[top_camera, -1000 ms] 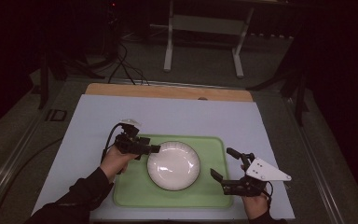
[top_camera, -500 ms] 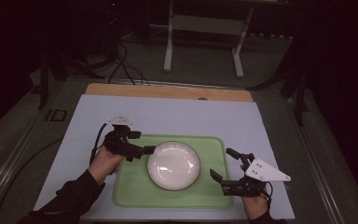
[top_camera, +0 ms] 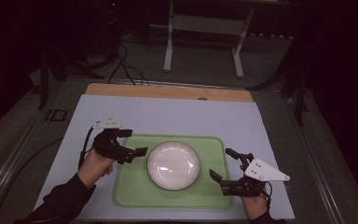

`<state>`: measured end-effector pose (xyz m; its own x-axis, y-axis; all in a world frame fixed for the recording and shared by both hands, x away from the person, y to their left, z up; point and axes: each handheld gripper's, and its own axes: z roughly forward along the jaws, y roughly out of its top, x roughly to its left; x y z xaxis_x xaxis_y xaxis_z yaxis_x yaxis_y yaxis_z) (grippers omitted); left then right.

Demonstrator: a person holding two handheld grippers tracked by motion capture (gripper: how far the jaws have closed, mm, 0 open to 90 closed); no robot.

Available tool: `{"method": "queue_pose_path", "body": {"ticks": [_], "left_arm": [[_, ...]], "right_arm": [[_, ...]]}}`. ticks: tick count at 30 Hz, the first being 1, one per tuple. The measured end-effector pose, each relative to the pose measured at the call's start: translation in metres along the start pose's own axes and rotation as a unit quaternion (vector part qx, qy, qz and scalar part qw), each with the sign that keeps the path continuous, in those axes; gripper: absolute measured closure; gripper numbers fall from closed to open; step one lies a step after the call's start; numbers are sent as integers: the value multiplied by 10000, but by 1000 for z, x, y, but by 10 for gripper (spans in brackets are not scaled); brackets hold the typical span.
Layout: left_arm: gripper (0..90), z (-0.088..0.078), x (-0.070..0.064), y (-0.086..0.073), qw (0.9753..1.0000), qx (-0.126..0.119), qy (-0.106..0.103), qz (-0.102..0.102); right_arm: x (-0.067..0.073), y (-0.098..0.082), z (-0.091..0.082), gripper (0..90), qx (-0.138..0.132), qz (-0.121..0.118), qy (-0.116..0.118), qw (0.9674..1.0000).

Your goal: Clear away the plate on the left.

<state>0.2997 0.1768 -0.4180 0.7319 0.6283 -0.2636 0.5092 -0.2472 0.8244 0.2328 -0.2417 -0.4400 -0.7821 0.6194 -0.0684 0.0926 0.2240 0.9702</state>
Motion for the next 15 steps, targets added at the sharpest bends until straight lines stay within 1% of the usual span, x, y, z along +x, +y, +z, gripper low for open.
{"method": "queue_pose_path", "body": {"ticks": [2, 5, 9, 13, 15], "left_arm": [[3, -3, 0, -2, 10000, -27, 63, 44], [3, -8, 0, -7, 9999, -21, 108, 56], [3, -16, -1, -14, 9997, -37, 186, 147], [3, -23, -2, -22, 9996, -109, 208, 125], [3, -24, -2, -28, 9996, -138, 225, 83]], "right_arm": [[0, 0, 0, 132, 4, -4, 6, 10000], [0, 0, 1, 132, 13, 2, 14, 10000], [0, -1, 1, 132, 6, 33, 40, 10000], [0, -1, 2, 132, 15, 27, 40, 10000], [0, -1, 2, 132, 31, 20, 44, 10000]]}}
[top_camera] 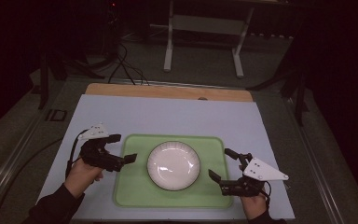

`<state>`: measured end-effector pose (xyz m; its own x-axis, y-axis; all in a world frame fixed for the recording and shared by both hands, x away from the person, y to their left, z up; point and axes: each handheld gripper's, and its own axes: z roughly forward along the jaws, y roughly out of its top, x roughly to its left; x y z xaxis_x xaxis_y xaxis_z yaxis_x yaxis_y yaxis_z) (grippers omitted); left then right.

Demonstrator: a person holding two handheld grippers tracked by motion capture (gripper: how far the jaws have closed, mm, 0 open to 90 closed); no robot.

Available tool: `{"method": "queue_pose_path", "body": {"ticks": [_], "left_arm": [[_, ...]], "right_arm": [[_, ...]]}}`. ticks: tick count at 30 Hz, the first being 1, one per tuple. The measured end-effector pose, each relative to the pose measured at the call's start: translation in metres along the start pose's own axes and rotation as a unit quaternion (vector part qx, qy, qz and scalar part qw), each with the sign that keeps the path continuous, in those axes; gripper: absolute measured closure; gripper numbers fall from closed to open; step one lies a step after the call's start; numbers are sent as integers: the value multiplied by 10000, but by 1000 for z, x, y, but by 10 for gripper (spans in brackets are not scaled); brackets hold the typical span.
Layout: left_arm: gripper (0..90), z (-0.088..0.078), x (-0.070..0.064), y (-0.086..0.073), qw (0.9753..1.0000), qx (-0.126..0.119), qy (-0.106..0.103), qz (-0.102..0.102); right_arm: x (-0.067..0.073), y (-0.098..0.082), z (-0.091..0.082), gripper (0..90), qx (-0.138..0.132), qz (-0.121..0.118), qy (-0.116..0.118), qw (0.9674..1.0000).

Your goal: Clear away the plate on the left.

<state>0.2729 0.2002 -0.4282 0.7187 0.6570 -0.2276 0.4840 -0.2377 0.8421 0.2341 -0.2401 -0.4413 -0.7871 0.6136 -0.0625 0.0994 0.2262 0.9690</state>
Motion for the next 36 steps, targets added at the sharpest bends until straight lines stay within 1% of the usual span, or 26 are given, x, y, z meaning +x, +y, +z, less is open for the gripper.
{"method": "queue_pose_path", "body": {"ticks": [2, 4, 8, 11, 12, 14, 16, 20, 21, 23, 25, 28, 30, 32, 34, 36], "left_arm": [[3, 0, -2, -5, 9999, 24, 100, 79], [3, -1, -2, -9, 10000, 25, 69, 56], [3, -2, -1, -16, 9999, 5, 99, 29], [3, -2, 0, -20, 9998, 28, 179, 120], [3, -1, 0, -21, 9997, 62, 187, 116], [3, -1, 1, -24, 9998, 11, 189, 115], [3, 0, 1, -27, 9996, -16, 263, 131], [3, 2, 2, -31, 9995, 40, 261, 153], [3, 3, 2, -34, 9995, -14, 258, 194], [3, 4, 2, -36, 9994, -23, 276, 228], [3, 6, 2, -39, 9992, 24, 300, 254], [3, 9, 2, -42, 9993, 63, 267, 252], [3, 11, 0, -44, 9991, 86, 266, 331], [3, 12, -1, -45, 9989, 34, 236, 401], [3, 12, -2, -45, 9986, -7, 276, 451], [3, 13, -2, -46, 9986, -31, 261, 465]], "right_arm": [[0, 0, 0, 132, 4, 21, -1, 10000], [0, 0, 1, 132, 8, 24, -2, 10000], [0, 0, 2, 132, 16, 9, 7, 10000], [0, -1, 1, 132, 23, 20, 3, 10000], [0, -1, 1, 132, 25, 21, 2, 10000], [0, -1, 2, 132, 29, 17, 1, 10000], [0, -1, 2, 132, 37, 16, -7, 10000], [1, -1, 1, 132, 50, 18, -1, 10000], [1, -1, 1, 132, 51, 13, 5, 10000], [1, -1, 1, 132, 52, 11, 4, 10000], [1, -1, 1, 132, 55, 13, 4, 10000], [1, -1, 0, 132, 59, -7, 9, 10000], [1, -1, 0, 132, 55, -22, 0, 10000], [1, -2, 0, 132, 61, 1, -8, 10000], [0, -2, 0, 132, 59, 11, -6, 10000], [0, -2, 0, 132, 71, 18, -6, 10000]]}}
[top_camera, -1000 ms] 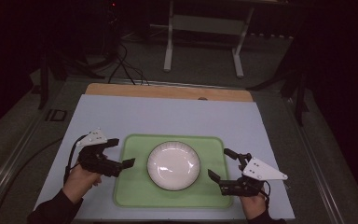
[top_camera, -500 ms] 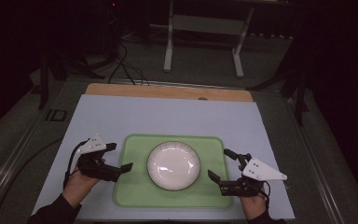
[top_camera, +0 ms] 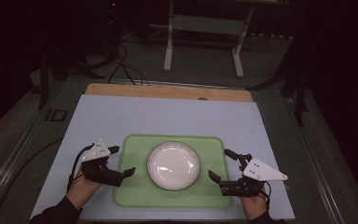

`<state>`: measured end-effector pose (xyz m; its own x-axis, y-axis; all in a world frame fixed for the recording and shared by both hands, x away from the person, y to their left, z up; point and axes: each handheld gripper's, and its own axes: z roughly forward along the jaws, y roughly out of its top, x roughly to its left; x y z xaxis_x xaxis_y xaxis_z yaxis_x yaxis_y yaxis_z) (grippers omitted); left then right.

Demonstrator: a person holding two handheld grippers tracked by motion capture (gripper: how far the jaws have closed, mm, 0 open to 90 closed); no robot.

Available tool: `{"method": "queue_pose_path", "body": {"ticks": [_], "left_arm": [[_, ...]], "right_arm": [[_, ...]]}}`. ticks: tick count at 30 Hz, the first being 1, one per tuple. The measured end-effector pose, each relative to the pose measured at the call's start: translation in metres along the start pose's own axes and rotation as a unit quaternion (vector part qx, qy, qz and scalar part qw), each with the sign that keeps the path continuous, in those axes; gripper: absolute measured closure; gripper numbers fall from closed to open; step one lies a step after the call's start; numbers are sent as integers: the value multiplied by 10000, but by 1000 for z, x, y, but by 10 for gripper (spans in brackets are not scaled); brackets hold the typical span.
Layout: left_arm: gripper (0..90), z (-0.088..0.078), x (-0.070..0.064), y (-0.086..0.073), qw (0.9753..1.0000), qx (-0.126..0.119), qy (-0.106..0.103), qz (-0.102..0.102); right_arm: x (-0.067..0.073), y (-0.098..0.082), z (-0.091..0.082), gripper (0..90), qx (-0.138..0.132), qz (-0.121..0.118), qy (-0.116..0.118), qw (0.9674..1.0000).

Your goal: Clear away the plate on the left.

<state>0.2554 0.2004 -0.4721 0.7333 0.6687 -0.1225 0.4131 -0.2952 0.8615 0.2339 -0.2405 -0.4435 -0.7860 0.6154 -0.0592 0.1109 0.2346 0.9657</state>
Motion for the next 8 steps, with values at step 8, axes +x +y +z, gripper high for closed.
{"method": "queue_pose_path", "body": {"ticks": [8], "left_arm": [[3, 3, -3, -1, 9999, 21, -46, 94]], "right_arm": [[-1, -1, 0, 132, 19, 18, 16, 10000]]}}
